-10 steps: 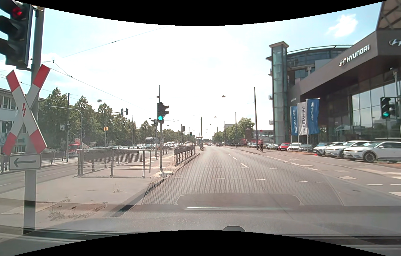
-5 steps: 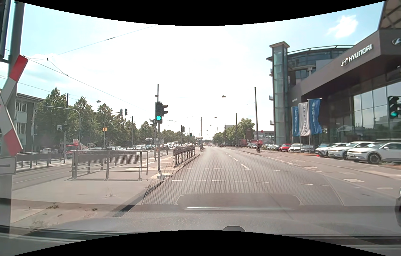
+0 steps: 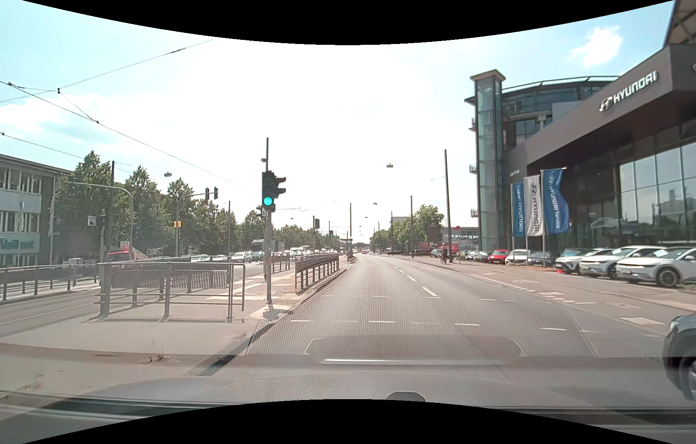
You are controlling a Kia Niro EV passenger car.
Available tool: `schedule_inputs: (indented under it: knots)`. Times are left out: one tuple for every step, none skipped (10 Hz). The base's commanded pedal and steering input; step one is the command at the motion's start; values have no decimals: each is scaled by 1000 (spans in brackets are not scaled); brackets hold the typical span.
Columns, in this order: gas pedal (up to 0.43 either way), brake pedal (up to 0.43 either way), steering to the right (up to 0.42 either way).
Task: Follow the waypoints while adhering to traffic rules and regulations
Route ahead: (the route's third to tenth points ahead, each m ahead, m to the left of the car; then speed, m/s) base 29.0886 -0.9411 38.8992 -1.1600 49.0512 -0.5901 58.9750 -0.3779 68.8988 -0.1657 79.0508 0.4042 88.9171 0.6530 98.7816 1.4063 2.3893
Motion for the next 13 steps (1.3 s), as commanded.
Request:
schedule_inputs:
  knots:
    - [429, 0, -8]
    - [441, 0, -8]
    - [449, 0, -8]
    - [461, 0, -8]
    - [469, 0, -10]
    - [469, 0, -11]
    - [469, 0, -11]
    - [469, 0, -10]
    - [469, 0, -10]
    - [469, 0, -10]
    - [469, 0, -9]
    - [469, 0, -8]
    - [469, 0, -7]
